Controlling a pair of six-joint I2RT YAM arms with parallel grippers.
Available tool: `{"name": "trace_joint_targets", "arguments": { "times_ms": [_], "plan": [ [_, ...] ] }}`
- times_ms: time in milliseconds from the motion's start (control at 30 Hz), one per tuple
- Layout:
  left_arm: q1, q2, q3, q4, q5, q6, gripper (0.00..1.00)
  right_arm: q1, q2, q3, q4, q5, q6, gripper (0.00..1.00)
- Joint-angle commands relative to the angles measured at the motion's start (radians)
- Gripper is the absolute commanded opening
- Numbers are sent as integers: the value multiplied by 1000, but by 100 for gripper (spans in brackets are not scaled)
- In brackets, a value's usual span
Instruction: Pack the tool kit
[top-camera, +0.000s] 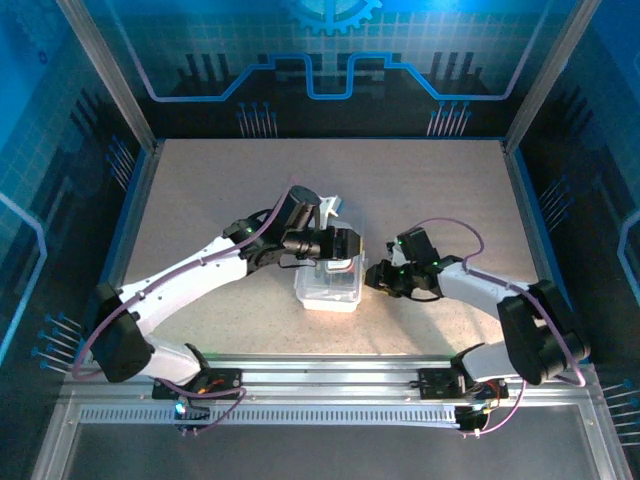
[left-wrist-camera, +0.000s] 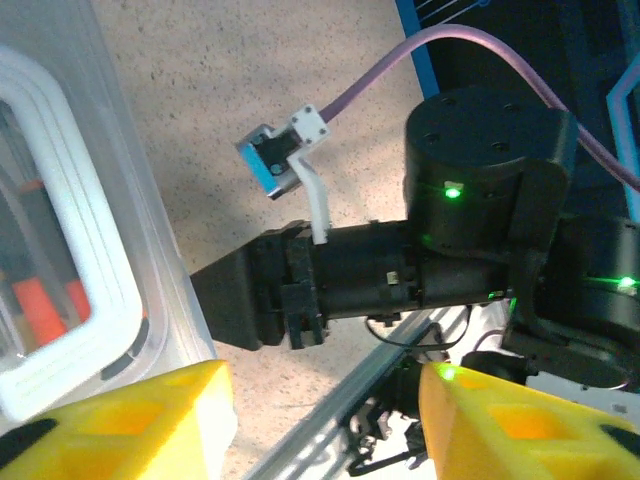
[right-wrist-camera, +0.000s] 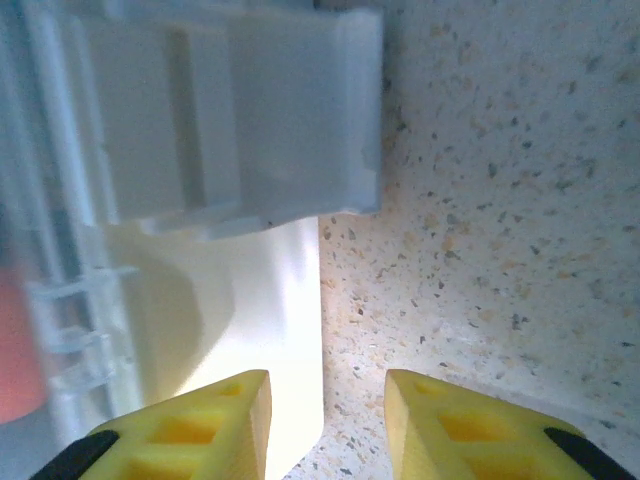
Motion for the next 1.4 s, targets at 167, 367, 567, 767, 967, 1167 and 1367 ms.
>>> {"name": "trace_joint_targets", "arguments": {
  "times_ms": [167, 367, 567, 767, 967, 1167, 1367],
  "plan": [
    [47, -77, -8, -225, -356, 102, 99, -74, -74, -11, -70, -13, -73, 49],
    [105, 6, -14, -268, -258, 158, 99, -95, -102, 23, -87, -39, -145, 63],
    [105, 170, 49, -277, -196, 188, 99, -132, -108, 23, -20, -165, -155, 69],
    [106, 266, 61, -311, -288, 195, 98, -156, -145, 20, -38, -183, -169, 70],
    [147, 267, -25, -225, -177, 185, 80, -183, -142, 5, -23, -211, -168, 70],
    [204, 202, -171, -134, -90, 181, 71, -200, -96, -16, 104, -272, -108, 71],
    [248, 193, -257, -109, -82, 188, 67, -201, -37, -53, 299, -345, -36, 74]
  ]
}}
